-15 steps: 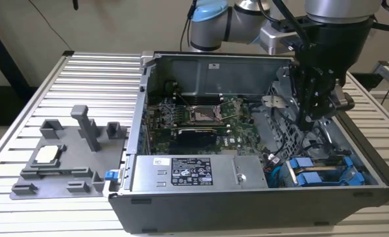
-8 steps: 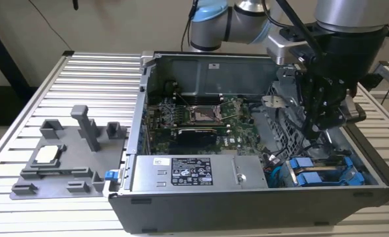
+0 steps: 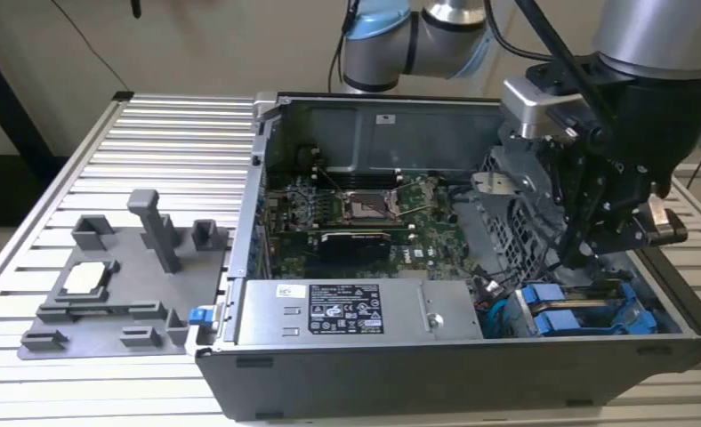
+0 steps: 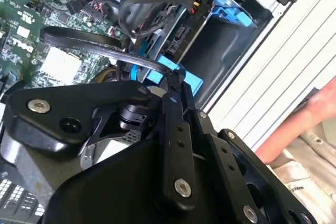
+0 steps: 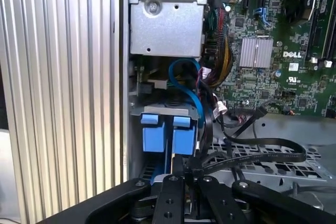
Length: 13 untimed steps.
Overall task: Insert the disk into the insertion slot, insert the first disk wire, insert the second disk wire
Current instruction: 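Insert the second disk wire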
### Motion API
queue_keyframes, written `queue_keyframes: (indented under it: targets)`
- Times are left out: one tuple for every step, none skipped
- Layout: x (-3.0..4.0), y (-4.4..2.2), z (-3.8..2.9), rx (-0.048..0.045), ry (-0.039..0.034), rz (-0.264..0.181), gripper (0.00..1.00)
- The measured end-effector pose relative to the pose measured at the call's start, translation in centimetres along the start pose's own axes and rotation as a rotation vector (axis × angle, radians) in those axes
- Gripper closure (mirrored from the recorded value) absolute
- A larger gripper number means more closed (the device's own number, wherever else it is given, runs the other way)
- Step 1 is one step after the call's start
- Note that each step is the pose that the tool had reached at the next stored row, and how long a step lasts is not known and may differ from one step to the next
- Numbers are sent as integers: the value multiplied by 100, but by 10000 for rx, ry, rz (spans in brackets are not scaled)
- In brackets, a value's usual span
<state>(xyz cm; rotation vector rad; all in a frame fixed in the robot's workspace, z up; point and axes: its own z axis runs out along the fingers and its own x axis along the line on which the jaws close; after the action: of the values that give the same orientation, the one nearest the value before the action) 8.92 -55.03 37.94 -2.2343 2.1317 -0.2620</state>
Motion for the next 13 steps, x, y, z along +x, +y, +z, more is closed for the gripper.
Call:
queue_keyframes:
  targets:
    - [22, -12, 4, -1, -31, 5, 84]
    - [44, -25, 9, -1, -62, 10, 84]
    - [66, -38, 13, -2, -92, 14, 84]
    - [88, -53, 17, -5, -118, 17, 84]
    - [110, -69, 22, -8, -143, 21, 84]
    - [129, -86, 27, -14, -164, 23, 84]
    - [149, -104, 31, -22, -180, 24, 84]
    - [165, -123, 36, -33, -193, 26, 84]
    - [178, -141, 39, -42, -198, 25, 84]
    - [188, -157, 43, -49, -201, 26, 84]
    - [194, -166, 45, -48, -201, 26, 84]
    - [195, -166, 45, -49, -201, 26, 84]
    - [195, -166, 45, -49, -202, 26, 84]
